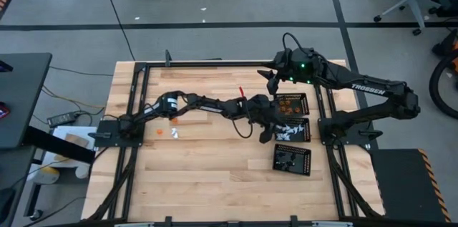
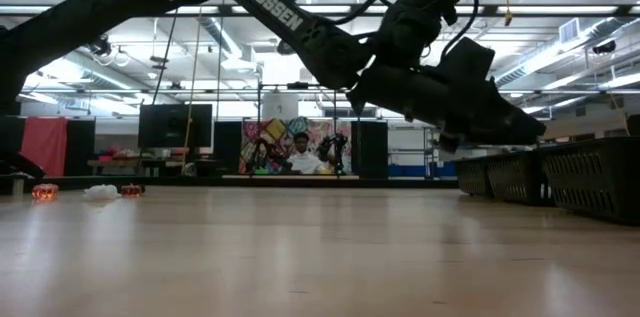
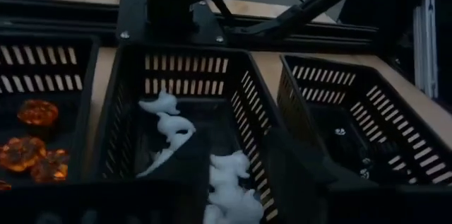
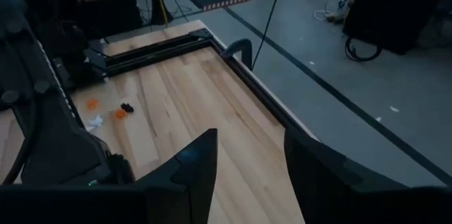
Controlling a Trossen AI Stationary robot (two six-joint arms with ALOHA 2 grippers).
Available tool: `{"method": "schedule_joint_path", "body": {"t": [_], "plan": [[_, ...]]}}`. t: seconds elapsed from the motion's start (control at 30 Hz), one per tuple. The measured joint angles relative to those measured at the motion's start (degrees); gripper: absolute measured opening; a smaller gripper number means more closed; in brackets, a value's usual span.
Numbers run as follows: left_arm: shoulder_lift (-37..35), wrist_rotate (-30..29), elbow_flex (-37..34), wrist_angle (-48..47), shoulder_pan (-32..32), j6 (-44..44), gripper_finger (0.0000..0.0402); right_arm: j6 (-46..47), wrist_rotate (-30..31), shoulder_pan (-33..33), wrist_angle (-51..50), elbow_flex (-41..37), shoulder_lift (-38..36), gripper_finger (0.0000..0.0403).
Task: Sort Halloween decoration
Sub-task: Adjust the toys
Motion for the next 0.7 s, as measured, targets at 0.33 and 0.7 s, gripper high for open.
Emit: {"method": "schedule_joint_path", "body": {"t": [0.33, 0.7], "plan": [[-7.28, -3.09, -7.52, -1.64, 1.36, 8.81, 0.0179, -3.61, 1.12, 1.23, 2.38, -0.02, -0.83, 0.0169], [-31.55, -14.60, -39.16, 8.05, 1.54, 12.08, 0.0143, -10.80, 3.36, 6.31, 15.23, -0.03, -0.87, 0.0169]]}}
